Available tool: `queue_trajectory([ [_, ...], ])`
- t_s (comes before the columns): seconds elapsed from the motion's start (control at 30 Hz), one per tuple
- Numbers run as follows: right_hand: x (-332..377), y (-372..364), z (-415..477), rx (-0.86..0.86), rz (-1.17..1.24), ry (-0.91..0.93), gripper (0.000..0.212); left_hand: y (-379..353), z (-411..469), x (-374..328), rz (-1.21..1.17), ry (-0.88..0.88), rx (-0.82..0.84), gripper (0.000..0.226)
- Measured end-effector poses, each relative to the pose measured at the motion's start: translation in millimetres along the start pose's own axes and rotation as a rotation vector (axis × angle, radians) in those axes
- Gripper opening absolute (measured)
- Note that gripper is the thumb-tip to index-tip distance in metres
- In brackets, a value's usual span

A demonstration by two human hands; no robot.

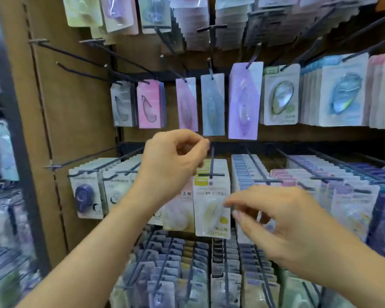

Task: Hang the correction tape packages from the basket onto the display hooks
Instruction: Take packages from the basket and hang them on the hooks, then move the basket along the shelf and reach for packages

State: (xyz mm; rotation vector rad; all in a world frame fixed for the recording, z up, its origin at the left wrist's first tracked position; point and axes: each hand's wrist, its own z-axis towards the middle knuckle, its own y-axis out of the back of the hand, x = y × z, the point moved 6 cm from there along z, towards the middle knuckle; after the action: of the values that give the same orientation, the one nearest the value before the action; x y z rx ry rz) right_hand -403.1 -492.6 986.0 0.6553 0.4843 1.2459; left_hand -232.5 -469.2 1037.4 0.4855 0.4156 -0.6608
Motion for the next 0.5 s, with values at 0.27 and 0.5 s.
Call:
queue_trajectory([
  [0.27,54.1,-123.0,-60.3,0.638,-0.003,0.223,0.022,43.5,-194.1,45.6,0.444,0.299,0.045,0.023],
  [0.5,119.2,-250.0,-159.9,0.934,0.155,0.309,0.027,89.9,-411.9,79.6,0.684,0.881,0.156,0.034],
])
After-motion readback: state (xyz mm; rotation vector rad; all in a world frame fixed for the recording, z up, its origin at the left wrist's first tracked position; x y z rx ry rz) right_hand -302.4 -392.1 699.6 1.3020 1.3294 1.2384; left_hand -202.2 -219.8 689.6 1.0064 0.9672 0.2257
